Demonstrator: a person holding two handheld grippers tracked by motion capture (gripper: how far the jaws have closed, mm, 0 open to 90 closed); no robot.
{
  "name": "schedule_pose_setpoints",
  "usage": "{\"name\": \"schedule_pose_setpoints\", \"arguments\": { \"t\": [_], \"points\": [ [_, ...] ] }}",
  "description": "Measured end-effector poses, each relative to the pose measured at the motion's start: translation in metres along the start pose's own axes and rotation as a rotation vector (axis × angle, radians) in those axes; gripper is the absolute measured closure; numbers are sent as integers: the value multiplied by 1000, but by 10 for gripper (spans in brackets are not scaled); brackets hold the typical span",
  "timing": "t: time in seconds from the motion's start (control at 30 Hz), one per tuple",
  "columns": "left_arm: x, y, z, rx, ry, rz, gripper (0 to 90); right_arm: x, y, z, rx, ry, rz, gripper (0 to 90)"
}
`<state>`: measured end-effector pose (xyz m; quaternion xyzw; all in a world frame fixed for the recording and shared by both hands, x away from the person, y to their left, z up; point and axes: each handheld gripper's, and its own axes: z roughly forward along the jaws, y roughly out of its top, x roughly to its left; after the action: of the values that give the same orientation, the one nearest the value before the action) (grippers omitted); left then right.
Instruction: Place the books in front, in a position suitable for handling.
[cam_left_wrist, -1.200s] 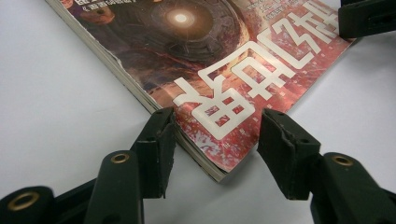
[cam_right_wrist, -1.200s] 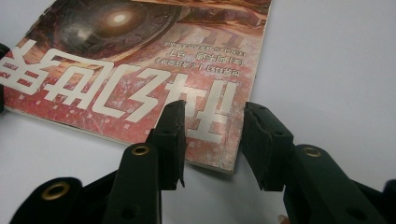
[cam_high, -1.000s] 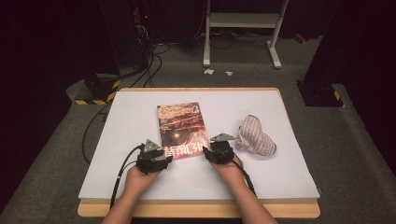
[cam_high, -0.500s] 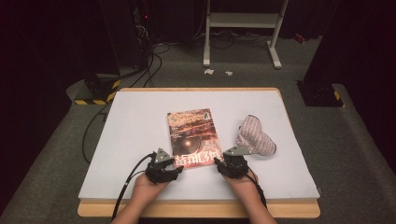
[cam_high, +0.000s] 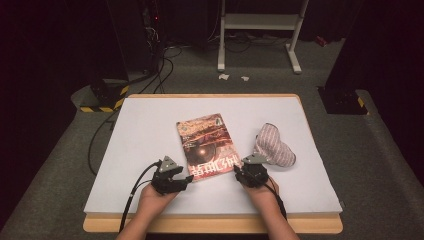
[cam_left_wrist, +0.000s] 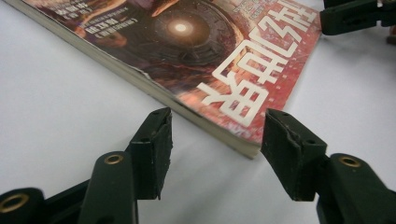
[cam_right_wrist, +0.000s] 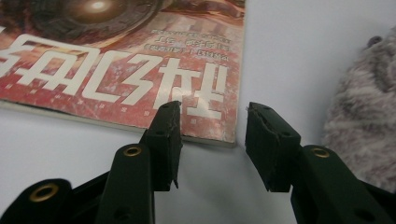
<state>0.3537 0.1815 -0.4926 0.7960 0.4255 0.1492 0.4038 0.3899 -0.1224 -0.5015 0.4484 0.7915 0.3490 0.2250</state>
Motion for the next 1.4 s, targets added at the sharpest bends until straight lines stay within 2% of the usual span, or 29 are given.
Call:
{"name": "schedule_pose_setpoints", "arguments": {
  "t": [0.2,0.33,0.5,0.57,0.7,0.8,0.87,0.97,1.0,1.03,1.07,1.13,1.23,1.4],
  "points": [
    [6,0,-1,-12,17,-12,420,-7,17,18,3,-77,0,617],
    [9,0,-2,-18,27,-18,419,-15,30,34,9,-107,12,627],
    [16,1,-5,-26,41,-34,419,-20,43,45,24,-133,32,622],
    [21,0,-8,-33,50,-41,419,-16,43,42,3,-111,47,578],
    [31,0,-12,-42,66,-66,420,12,42,32,-46,-12,27,506],
    [36,-1,-14,-50,76,-78,420,47,41,29,-65,84,-23,435],
    [38,-1,-15,-54,81,-80,419,69,40,31,-64,125,-61,404],
    [39,-1,-16,-56,87,-83,417,91,38,38,-44,148,-116,384],
    [40,-1,-16,-54,90,-82,415,95,38,40,-34,142,-127,390],
    [41,-2,-16,-54,93,-80,414,98,38,41,-29,115,-140,419],
    [41,-2,-16,-53,95,-82,411,97,38,40,-32,103,-145,444],
    [43,-3,-17,-59,99,-90,407,92,37,40,-23,114,-132,432],
    [46,-3,-18,-65,107,-97,398,82,35,36,-10,95,-133,434],
    [50,-3,-17,-74,126,-100,385,55,24,26,-5,57,-90,433]
  ]
}}
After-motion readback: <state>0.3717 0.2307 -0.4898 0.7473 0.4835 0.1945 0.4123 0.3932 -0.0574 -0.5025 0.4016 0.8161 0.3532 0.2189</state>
